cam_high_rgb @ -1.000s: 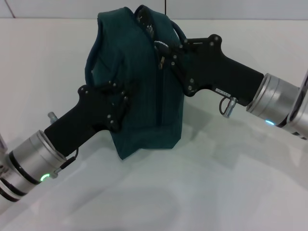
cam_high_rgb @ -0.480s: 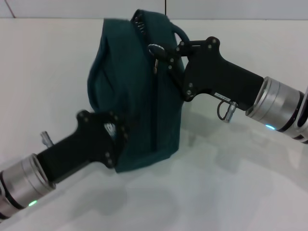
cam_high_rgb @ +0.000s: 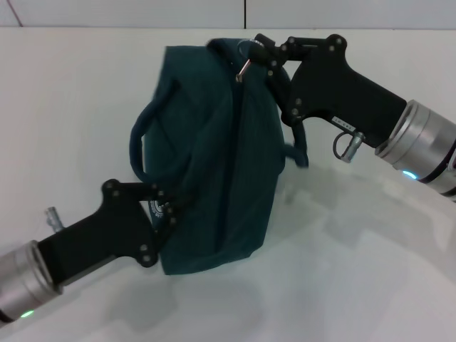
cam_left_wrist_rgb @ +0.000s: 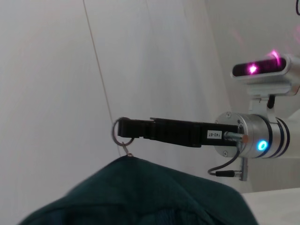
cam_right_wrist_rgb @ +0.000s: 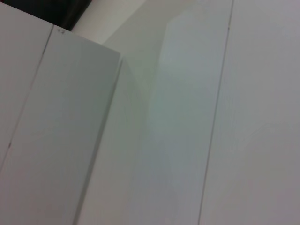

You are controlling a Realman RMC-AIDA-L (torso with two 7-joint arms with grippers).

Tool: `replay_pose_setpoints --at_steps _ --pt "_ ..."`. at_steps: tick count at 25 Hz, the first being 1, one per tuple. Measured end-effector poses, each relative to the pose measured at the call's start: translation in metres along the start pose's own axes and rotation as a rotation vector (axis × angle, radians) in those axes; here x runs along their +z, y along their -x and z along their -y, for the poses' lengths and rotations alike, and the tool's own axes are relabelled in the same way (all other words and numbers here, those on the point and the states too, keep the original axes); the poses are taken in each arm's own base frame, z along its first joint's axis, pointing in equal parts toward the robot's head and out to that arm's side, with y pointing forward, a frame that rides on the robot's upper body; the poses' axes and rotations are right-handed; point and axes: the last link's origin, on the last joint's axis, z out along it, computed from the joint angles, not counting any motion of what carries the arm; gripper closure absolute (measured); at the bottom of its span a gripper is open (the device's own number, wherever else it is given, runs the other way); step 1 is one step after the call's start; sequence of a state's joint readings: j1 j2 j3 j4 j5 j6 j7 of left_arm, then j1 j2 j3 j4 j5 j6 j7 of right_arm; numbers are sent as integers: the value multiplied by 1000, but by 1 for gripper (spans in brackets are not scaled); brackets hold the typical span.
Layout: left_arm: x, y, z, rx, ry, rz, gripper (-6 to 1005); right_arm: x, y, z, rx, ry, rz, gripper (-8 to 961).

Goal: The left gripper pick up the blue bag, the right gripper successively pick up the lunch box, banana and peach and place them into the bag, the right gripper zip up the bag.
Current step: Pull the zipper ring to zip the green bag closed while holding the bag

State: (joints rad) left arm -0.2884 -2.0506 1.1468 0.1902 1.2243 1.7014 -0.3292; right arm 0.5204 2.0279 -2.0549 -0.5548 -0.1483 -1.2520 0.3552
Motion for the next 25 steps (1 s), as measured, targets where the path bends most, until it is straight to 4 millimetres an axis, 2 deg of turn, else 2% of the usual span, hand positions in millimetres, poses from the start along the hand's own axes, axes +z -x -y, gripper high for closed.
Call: replay_pose_setpoints --at_steps 5,12,16,25 --pt "-15 -5 8 4 -42 -9 951 -3 -1 4 -7 -27 0 932" --pt "-29 -6 29 -69 -212 -15 951 -9 -4 7 3 -60 -14 932" --pt "-27 -3 32 -85 -257 -6 949 -14 -10 14 36 -106 -37 932" --pt "-17 0 26 -64 -397 -52 945 -14 -10 15 40 -108 -37 932"
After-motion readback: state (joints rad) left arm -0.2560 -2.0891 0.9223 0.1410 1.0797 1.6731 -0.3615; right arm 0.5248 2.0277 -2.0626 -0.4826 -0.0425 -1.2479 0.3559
